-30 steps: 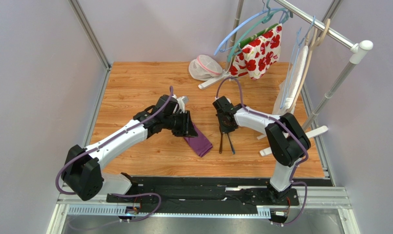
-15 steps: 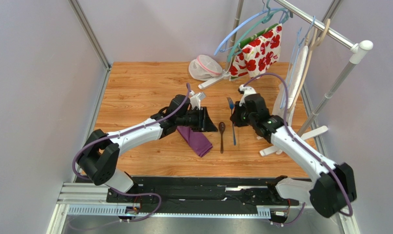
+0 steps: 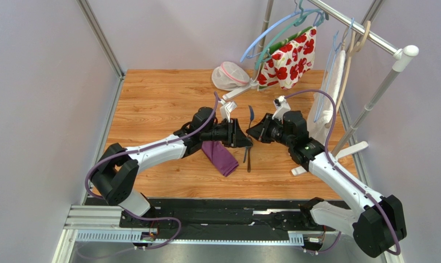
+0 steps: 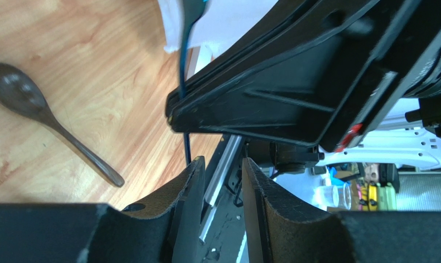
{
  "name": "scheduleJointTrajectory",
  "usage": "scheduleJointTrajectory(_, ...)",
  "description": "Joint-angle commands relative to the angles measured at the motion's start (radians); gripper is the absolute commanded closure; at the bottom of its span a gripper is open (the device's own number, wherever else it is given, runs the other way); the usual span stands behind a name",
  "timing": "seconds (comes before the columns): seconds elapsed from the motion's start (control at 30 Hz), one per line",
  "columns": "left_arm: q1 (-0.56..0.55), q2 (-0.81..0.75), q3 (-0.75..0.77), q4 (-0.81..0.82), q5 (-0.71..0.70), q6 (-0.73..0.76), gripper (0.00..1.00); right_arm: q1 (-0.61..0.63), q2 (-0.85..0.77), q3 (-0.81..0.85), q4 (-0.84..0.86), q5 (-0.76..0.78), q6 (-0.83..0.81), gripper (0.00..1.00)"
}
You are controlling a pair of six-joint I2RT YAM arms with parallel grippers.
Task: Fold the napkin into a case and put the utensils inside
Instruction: Pass from the right arm to the left
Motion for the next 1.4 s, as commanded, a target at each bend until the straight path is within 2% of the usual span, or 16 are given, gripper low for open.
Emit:
scheduleJointTrajectory(0.0, -0.005, 0.005, -0.028, 0.046, 0.012, -0.012, 0.60, 0.002, -0.057, -0.013, 0.135, -0.025, 0.121, 1.00)
scheduleJointTrajectory(0.23, -0.006, -0.088, -0.028, -0.061, -0.032, 0.066, 0.61, 0.000, -0.079, -0.024, 0.111, 0.007, 0.112, 1.00)
scheduleJointTrajectory(0.47, -0.006, -0.231, -0.045, -0.182, -0.113, 0.119, 0.55, 0.002, -0.088, -0.009, 0.046, -0.007, 0.046, 1.00)
scheduleJointTrajectory(0.6, -0.006, -0.158, -0.003, -0.218, -0.081, 0.123, 0.54, 0.002, -0.100, -0.020, 0.085, -0.032, 0.083, 1.00)
scheduleJointTrajectory(0.8, -0.008, -0.079, 0.009, -0.149, -0.023, 0.082, 0.51, 0.002, -0.100, -0.029, 0.160, -0.055, 0.166, 1.00)
scheduleJointTrajectory(0.87, -0.008, -0.082, 0.017, -0.153, -0.023, 0.089, 0.56, 0.004, -0.102, -0.039, 0.169, -0.053, 0.187, 1.00)
scheduleJointTrajectory(0.9, -0.008, -0.087, 0.021, -0.158, -0.029, 0.103, 0.63, 0.004, -0.099, -0.043, 0.174, -0.055, 0.190, 1.00)
scheduleJointTrajectory(0.93, -0.009, -0.091, 0.027, -0.170, -0.049, 0.115, 0.76, 0.004, -0.099, -0.043, 0.169, -0.064, 0.189, 1.00)
scheduleJointTrajectory(0.97, -0.011, -0.104, 0.041, -0.246, -0.069, 0.140, 0.83, 0.002, -0.094, -0.040, 0.160, -0.070, 0.171, 1.00)
scheduleJointTrajectory(1.0, -0.015, -0.110, 0.088, -0.323, -0.101, 0.219, 0.88, 0.000, -0.093, -0.012, 0.081, -0.071, 0.146, 0.96)
scheduleJointTrajectory(1.03, -0.023, -0.117, 0.112, -0.471, -0.180, 0.261, 0.94, 0.002, -0.099, 0.012, 0.007, -0.052, 0.108, 0.71)
scheduleJointTrajectory(1.1, -0.032, -0.156, 0.155, -0.584, -0.254, 0.376, 0.96, -0.001, -0.109, 0.095, -0.208, -0.013, -0.050, 0.49)
scheduleJointTrajectory(1.2, -0.055, -0.197, 0.211, -0.788, -0.382, 0.530, 1.00, -0.022, -0.129, 0.187, -0.428, 0.030, -0.202, 0.41)
scheduleJointTrajectory(1.23, -0.061, -0.205, 0.221, -0.861, -0.402, 0.562, 1.00, -0.027, -0.146, 0.238, -0.467, 0.036, -0.208, 0.33)
scheduleJointTrajectory(1.33, -0.113, -0.278, 0.213, -0.896, -0.475, 0.663, 1.00, -0.070, -0.149, 0.324, -0.607, 0.012, -0.141, 0.18)
scheduleJointTrajectory(1.37, -0.139, -0.335, 0.199, -0.884, -0.512, 0.728, 1.00, -0.090, -0.130, 0.345, -0.639, -0.039, -0.114, 0.17)
